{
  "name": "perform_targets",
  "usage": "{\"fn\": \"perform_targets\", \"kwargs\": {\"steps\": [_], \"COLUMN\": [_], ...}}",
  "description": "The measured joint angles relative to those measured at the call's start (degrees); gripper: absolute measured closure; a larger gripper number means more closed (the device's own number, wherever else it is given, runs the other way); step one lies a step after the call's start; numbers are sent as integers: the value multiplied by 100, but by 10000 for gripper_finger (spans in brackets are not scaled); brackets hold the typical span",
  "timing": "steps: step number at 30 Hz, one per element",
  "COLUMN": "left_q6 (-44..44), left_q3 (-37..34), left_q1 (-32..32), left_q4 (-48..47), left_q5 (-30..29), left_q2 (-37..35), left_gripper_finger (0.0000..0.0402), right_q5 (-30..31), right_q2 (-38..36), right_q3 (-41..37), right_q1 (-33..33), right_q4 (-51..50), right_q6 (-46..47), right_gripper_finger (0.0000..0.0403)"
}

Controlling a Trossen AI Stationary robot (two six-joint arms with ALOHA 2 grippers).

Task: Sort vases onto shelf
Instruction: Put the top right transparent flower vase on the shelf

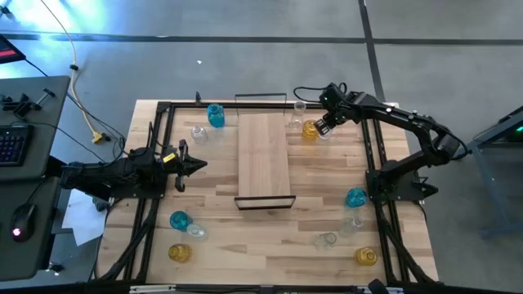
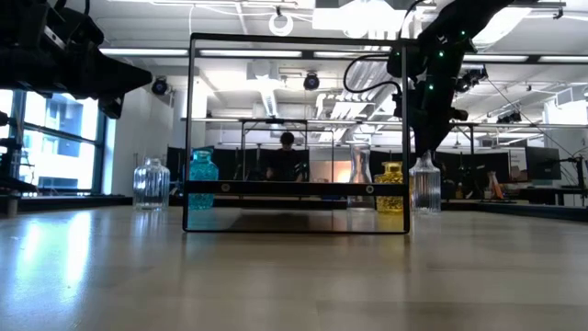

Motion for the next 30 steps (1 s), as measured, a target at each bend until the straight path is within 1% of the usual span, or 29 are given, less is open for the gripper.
{"fn": "perform_targets", "kwargs": {"steps": [7, 15, 20, 30], "left_q6": [1, 1, 1, 1], "left_q3": [0, -1, -2, 0], "left_q1": [0, 0, 1, 0], "left_q4": [0, -1, 1, -1], "left_q5": [2, 1, 0, 0], "left_q2": [0, 0, -1, 0], "left_gripper_finger": [401, 401, 401, 401], "right_q5": [155, 177, 443, 476], "right_q2": [-209, -377, -385, -385], "right_q3": [151, 527, 958, 1947], "right_q1": [0, 15, 160, 482], "right_q4": [-332, -579, -985, -1501], "right_q6": [-22, -23, -107, -109], "right_gripper_finger": [318, 318, 318, 318]}}
